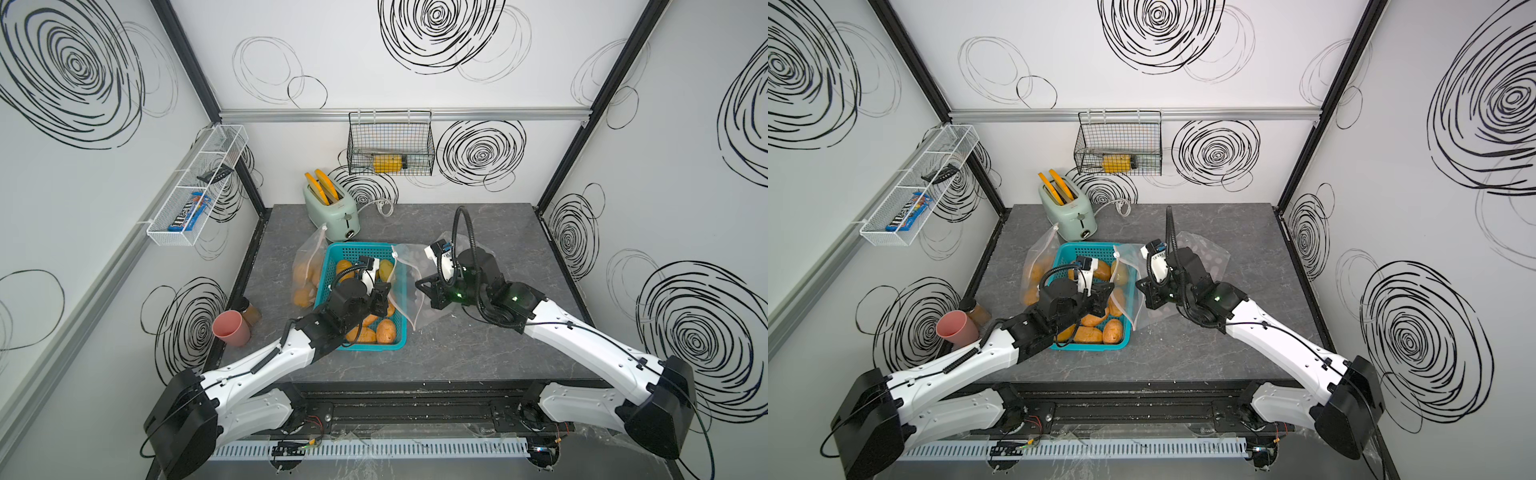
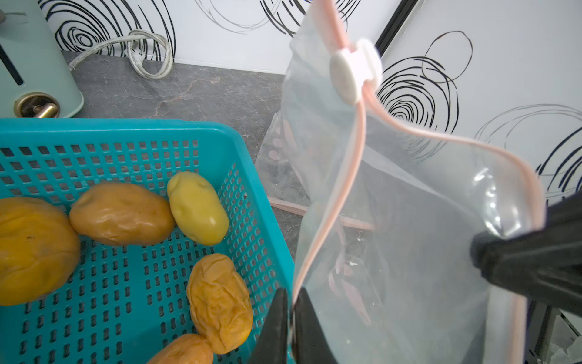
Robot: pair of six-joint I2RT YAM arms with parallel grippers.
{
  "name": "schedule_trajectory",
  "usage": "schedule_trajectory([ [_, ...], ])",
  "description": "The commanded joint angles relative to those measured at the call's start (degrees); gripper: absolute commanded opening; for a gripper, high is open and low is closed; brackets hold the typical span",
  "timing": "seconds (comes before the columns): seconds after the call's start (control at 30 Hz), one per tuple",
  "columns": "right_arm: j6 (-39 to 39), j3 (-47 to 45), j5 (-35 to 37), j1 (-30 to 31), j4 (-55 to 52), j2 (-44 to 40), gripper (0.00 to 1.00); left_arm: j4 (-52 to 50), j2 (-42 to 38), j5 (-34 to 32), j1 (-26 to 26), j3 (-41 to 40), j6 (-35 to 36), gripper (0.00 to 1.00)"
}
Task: Put the potatoes into a zipper bag and zip it
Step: Open the zipper of the food storage bag at the center of the board.
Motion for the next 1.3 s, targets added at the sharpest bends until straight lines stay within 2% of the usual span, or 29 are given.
schedule_trajectory([
  [0.0,-0.5,0.4,0.5,-0.2,-2.5,-1.6,0.0,-1.0,-0.7,0.4,-0.6,0.5,0.2,0.15],
  [0.1,-0.8,1.6,3.1,-0.2,-5.2,-1.2,0.0,-2.1,-0.8,0.5,-0.9,0.6,0.9,0.19],
  [0.37,-2.3,4.3,12.1,-0.4,-11.6,-0.5,0.0,-5.4,-2.1,-2.2,-0.8,0.2,1.3,0.21],
  [0.5,-2.7,5.7,13.4,-0.4,-13.1,0.1,0.0,-6.3,-2.8,-2.1,-0.8,0.4,1.3,0.25],
  [0.77,-3.3,7.4,12.8,-0.5,-13.2,0.0,0.0,-8.1,-4.5,-1.3,-0.7,3.5,2.7,0.63],
  [0.87,-3.7,7.4,13.6,-0.6,-13.8,0.0,0.0,-9.9,-5.1,-2.5,-0.3,5.3,4.4,0.72],
  [1.27,-5.4,8.0,16.7,-2.5,-15.4,-0.5,0.0,-14.1,-7.6,-3.5,4.8,6.8,4.7,0.85],
])
